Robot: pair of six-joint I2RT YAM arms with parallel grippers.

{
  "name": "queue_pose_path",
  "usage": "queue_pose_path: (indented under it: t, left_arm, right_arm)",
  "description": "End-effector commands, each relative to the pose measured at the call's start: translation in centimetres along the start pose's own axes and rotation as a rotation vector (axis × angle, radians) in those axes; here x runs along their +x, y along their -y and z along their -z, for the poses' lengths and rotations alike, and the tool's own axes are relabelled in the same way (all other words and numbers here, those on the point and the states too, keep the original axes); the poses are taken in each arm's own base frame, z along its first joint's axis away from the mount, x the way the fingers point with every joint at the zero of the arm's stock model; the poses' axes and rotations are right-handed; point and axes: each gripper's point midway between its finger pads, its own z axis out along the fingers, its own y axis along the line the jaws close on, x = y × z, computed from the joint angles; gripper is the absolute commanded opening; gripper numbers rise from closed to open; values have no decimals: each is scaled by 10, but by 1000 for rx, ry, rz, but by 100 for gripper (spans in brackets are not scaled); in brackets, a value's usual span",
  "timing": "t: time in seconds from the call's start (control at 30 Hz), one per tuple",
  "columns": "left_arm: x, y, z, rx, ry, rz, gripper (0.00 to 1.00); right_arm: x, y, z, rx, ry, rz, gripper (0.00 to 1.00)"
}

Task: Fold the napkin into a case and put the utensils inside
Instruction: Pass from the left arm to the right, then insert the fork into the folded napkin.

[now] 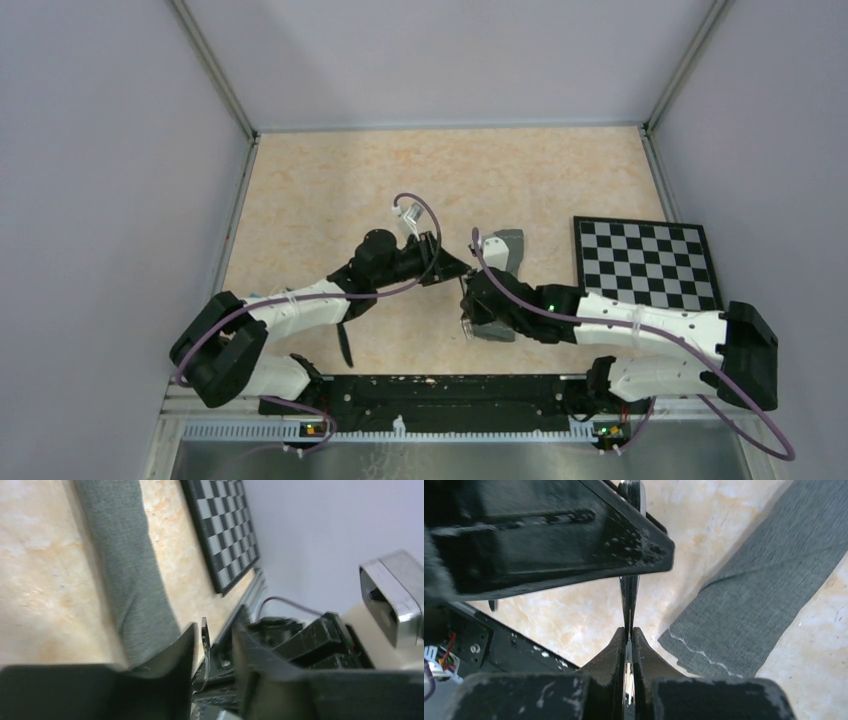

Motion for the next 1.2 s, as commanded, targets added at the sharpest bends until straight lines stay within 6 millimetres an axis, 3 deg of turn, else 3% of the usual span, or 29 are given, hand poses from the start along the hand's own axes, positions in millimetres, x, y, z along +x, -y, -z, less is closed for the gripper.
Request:
queue_pose_path:
  t: [0.0, 0.07, 0.13, 0.23, 0.33, 0.47, 0.6, 0.83, 1.17]
  left_arm:
    - [-6, 6, -4, -3, -3, -42, 53]
    - [0, 1, -4, -8, -24, -42, 65]
    - [11, -4, -8, -1, -72, -27, 65]
    - [31, -7, -15, 39, -140, 13, 38]
    - [55, -9, -27, 74, -201, 42, 22]
    - [83, -15, -46, 79, -276, 41, 10]
    - [97, -29, -54, 58, -297, 44, 3]
    - [107, -43, -56, 25, -305, 44, 0]
    - [124, -61, -58, -20, -318, 60, 0]
  right_arm:
    - [16, 12, 2, -49, -88, -91, 0]
    - [15, 32, 7, -67, -128, -165, 0]
    - [18, 55, 14, -44, -168, -220, 0]
    - [23, 82, 21, -13, -243, -263, 0]
    - [38, 96, 21, -3, -359, -306, 0]
    - [46, 102, 20, 25, -406, -302, 0]
    - [53, 102, 18, 29, -437, -307, 0]
    - [58, 107, 3, 62, -472, -313, 0]
    - [47, 119, -14, 144, -460, -314, 0]
